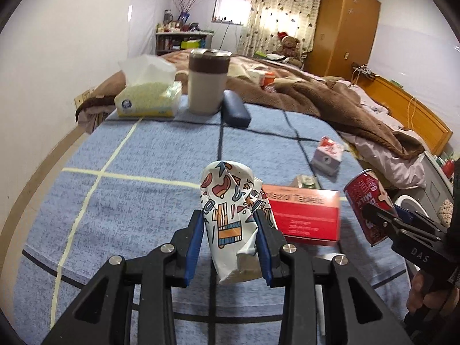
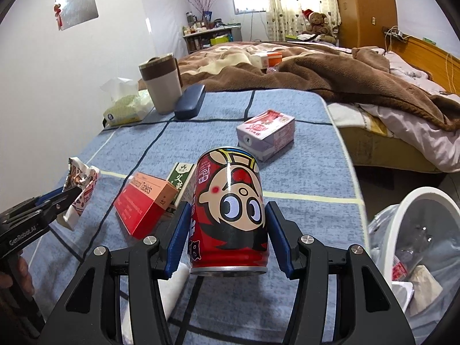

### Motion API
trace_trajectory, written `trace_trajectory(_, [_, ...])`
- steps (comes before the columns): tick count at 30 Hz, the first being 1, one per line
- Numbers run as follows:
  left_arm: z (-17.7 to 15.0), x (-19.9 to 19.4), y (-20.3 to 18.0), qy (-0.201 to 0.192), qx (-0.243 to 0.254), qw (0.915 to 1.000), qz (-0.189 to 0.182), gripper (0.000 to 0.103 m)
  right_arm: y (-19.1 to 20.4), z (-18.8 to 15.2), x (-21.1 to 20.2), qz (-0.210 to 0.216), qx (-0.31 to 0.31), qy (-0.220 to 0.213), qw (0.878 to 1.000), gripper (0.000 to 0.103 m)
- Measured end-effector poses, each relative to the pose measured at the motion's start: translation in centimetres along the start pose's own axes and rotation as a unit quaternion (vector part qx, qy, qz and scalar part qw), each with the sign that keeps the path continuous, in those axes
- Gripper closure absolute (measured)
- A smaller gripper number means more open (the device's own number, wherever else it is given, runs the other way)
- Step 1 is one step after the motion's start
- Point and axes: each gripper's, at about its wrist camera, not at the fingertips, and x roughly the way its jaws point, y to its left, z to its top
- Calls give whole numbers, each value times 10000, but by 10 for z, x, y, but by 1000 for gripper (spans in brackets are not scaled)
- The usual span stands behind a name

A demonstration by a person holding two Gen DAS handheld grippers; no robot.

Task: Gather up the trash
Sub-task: 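Carry the wrapper and red can over the bin and open both grippers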

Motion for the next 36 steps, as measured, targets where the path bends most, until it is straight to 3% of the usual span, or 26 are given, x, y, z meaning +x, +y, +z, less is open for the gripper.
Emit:
trace_trajectory(18, [3,-41,-75,-392,650,9953,-605,67,-40,-8,-59,-191,335,-536,9978,49])
trace_trajectory(36, [-6,-48,-186,-439,1426,9783,-1440,67,-108,-29,-116,-955,822,-926,9877,49])
